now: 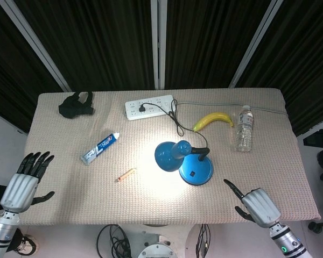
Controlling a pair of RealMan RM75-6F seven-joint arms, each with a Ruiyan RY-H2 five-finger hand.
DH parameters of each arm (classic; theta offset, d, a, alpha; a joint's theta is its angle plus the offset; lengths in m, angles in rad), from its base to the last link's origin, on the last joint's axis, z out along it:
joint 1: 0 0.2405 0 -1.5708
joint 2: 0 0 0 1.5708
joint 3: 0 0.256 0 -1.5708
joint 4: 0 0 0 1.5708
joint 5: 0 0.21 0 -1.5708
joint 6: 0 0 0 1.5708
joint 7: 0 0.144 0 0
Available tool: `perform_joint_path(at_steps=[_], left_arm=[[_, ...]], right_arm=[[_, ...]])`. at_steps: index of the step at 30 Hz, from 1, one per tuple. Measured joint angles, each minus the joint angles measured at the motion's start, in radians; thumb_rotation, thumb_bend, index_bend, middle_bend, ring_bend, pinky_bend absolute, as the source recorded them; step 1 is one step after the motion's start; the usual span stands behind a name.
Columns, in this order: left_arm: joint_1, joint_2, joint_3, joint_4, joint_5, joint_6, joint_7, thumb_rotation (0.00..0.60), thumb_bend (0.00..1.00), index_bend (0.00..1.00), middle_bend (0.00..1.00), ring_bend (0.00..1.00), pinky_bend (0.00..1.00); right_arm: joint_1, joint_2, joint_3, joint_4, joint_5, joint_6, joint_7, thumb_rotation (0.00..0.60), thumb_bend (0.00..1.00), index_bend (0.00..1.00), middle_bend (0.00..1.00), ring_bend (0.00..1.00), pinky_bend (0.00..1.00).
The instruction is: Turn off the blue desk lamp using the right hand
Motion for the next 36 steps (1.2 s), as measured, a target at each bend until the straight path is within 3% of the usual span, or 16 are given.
perform_joint_path(at_steps=[6,16,36], left_arm=[[-0.002,0.002,-0.002,-0.004,-0.003,-0.004,0.002,0.6,0.03,0.03,0.0,0.0,0.0],[-0.008,0.003,-0.009,0.001,-0.019,-0.017,-0.008,0.6,0.03,0.03,0.0,0.0,0.0],[-0.009,0.003,-0.013,0.022,-0.025,-0.015,-0.041,0.6,0.03,0.03,0.0,0.0,0.0]], right_arm=[[0.05,-0.071,0.021,-0.025,0.068,-0.119,-0.096,0.6,0.52,0.0,1.0,0.96,0.88],[0.142,-0.205,0.085,0.021,0.216,-0.261,-0.18,0.6,0.53,0.0,1.0,0.96,0.88],[0.207,-0.285,0.095,0.056,0.364,-0.327,-0.273,0.6,0.59,0.0,1.0,0.96,0.88]])
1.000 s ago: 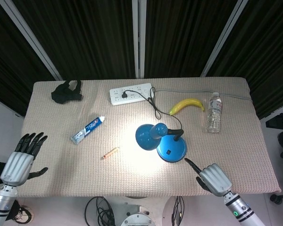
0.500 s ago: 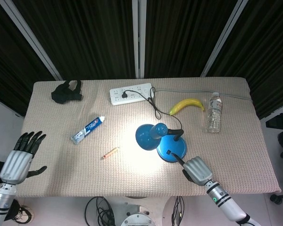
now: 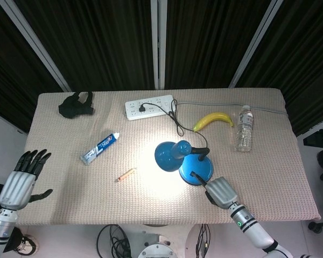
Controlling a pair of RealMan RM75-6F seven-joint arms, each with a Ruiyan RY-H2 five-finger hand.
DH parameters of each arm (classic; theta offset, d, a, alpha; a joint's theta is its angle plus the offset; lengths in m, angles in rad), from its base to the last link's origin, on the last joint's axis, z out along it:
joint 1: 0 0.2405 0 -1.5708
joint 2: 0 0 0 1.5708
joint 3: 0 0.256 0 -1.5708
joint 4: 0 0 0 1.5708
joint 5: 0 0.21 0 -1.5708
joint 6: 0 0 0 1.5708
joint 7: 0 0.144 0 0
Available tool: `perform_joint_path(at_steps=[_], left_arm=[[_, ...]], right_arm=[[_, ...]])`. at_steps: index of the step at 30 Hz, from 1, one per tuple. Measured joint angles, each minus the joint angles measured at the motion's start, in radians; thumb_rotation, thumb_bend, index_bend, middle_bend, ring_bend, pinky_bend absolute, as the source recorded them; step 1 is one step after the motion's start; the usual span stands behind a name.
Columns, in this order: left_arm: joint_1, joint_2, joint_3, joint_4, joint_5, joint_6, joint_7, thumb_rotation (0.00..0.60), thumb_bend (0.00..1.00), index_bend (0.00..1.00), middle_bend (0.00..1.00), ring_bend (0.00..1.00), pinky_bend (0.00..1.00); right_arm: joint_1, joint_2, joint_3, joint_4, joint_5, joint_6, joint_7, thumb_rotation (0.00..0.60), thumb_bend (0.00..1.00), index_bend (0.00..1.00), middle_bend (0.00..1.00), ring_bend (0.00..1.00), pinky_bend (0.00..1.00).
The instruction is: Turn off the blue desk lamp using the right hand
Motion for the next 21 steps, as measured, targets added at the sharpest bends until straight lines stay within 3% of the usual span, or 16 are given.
perform_joint_path(at_steps=[21], left_arm=[[0.004,0.006,0.002,0.008,0.001,0.007,-0.018,0.6,0.03,0.03,0.0,0.0,0.0]], right_arm=[[0.03,-0.027,-0.007,-0.003,0.116,-0.006,-0.074,0.6,0.62,0.0,1.0,0.96,0.88]])
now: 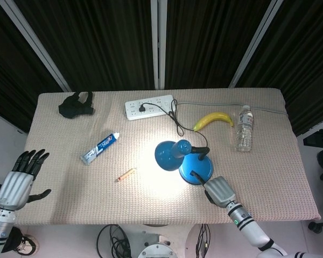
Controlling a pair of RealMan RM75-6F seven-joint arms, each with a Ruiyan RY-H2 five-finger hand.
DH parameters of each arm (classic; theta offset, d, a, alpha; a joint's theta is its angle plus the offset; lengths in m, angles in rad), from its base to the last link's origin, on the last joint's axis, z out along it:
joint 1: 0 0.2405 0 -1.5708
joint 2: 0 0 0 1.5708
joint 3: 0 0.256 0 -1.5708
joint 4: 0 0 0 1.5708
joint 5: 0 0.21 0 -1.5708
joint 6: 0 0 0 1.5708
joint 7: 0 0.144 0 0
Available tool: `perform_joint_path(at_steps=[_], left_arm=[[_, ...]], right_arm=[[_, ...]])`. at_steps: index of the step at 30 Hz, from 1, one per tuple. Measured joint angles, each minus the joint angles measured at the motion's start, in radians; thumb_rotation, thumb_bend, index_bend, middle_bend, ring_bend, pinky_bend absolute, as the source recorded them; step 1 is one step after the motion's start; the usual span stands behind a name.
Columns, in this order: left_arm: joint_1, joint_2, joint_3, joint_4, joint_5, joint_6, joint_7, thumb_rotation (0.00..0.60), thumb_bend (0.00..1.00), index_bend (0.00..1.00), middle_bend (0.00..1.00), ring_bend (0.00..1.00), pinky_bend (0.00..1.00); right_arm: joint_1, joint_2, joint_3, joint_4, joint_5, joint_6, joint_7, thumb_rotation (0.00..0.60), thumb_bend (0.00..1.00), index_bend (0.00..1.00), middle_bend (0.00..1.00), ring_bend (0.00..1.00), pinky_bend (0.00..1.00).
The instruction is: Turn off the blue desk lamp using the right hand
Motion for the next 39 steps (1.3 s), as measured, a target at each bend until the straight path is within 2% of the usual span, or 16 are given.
perform_joint_path(at_steps=[11,17,21,26,30,33,34,36,38,39], left_arm=[[-0.002,-0.003,-0.001,0.008,-0.005,-0.005,-0.005,0.6,0.03,0.03,0.0,0.0,0.0],[-0.002,-0.001,-0.002,0.004,-0.003,-0.004,0.0,0.6,0.03,0.03,0.0,0.0,0.0],[-0.001,-0.002,-0.002,0.003,-0.004,-0.002,-0.001,0.6,0.03,0.03,0.0,0.0,0.0],[0.0,0.001,-0.003,0.002,-0.001,0.004,-0.003,0.6,0.03,0.03,0.0,0.0,0.0],[-0.002,0.01,-0.007,-0.007,0.0,0.006,-0.004,0.6,0.03,0.03,0.0,0.0,0.0],[-0.005,0.016,-0.009,-0.016,0.006,0.008,-0.005,0.6,0.03,0.03,0.0,0.0,0.0],[-0.006,0.017,-0.009,-0.018,0.008,0.009,-0.004,0.6,0.03,0.03,0.0,0.0,0.0],[-0.006,0.018,-0.008,-0.018,0.01,0.008,-0.003,0.6,0.03,0.03,0.0,0.0,0.0],[-0.007,0.019,-0.007,-0.017,0.01,0.007,-0.003,0.6,0.03,0.03,0.0,0.0,0.0],[-0.007,0.019,-0.007,-0.017,0.009,0.007,-0.004,0.6,0.03,0.03,0.0,0.0,0.0]], right_arm=[[0.019,0.009,0.001,-0.008,0.075,-0.043,0.056,0.6,0.61,0.0,1.0,0.96,0.88],[0.017,0.028,-0.003,-0.028,0.028,-0.005,0.096,0.6,0.61,0.0,1.0,0.96,0.88],[-0.005,0.052,-0.014,-0.04,-0.066,0.092,0.143,0.6,0.59,0.0,1.0,0.96,0.88],[-0.061,0.105,-0.04,-0.037,-0.19,0.264,0.234,0.6,0.51,0.0,1.0,0.96,0.88],[-0.138,0.162,-0.063,0.011,-0.293,0.477,0.341,0.6,0.43,0.0,1.0,0.95,0.88],[-0.202,0.214,-0.073,0.054,-0.328,0.608,0.398,0.6,0.35,0.01,0.99,0.92,0.86],[-0.226,0.235,-0.075,0.069,-0.333,0.648,0.413,0.6,0.33,0.01,0.96,0.88,0.84],[-0.286,0.285,-0.077,0.101,-0.332,0.719,0.441,0.6,0.28,0.01,0.81,0.74,0.75],[-0.327,0.321,-0.076,0.116,-0.312,0.747,0.452,0.6,0.18,0.0,0.43,0.39,0.52],[-0.341,0.335,-0.075,0.119,-0.289,0.749,0.451,0.6,0.15,0.0,0.31,0.27,0.43]])
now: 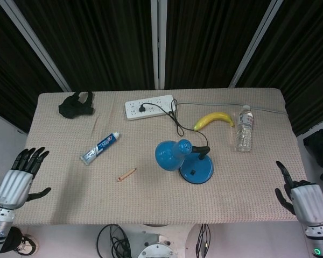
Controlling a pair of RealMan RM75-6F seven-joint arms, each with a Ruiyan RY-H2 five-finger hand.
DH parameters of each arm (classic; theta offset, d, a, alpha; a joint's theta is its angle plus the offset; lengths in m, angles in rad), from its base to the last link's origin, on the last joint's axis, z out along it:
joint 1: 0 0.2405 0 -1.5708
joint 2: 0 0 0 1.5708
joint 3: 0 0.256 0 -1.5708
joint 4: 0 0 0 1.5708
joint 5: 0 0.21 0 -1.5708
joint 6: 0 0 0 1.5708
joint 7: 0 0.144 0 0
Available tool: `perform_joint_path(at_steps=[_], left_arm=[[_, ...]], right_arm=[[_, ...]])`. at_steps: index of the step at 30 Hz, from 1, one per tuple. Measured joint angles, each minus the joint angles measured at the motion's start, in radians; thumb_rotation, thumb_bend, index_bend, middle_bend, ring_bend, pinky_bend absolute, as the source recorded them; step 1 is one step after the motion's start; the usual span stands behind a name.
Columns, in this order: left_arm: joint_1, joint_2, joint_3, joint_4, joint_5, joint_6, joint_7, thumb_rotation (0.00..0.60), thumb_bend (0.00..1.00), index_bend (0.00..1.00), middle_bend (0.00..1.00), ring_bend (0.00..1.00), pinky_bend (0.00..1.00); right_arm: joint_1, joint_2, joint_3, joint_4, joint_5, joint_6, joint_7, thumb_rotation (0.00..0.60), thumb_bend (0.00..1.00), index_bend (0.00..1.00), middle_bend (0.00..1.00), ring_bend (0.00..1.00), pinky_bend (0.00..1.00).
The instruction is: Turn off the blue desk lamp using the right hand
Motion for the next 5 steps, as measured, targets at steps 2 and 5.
perform_joint_path(at_steps=[2,5], left_arm=[[0.0,0.0,-0.001,0.004,-0.002,0.0,-0.003,0.6,0.03,0.03,0.0,0.0,0.0],[-0.001,0.0,-0.004,0.009,-0.013,-0.005,-0.01,0.6,0.03,0.03,0.0,0.0,0.0]], right_arm=[[-0.012,0.015,0.006,-0.003,0.046,-0.01,-0.012,0.6,0.07,0.0,0.08,0.05,0.24],[-0.03,0.034,0.023,-0.01,0.124,-0.043,-0.019,0.6,0.03,0.0,0.0,0.0,0.1]])
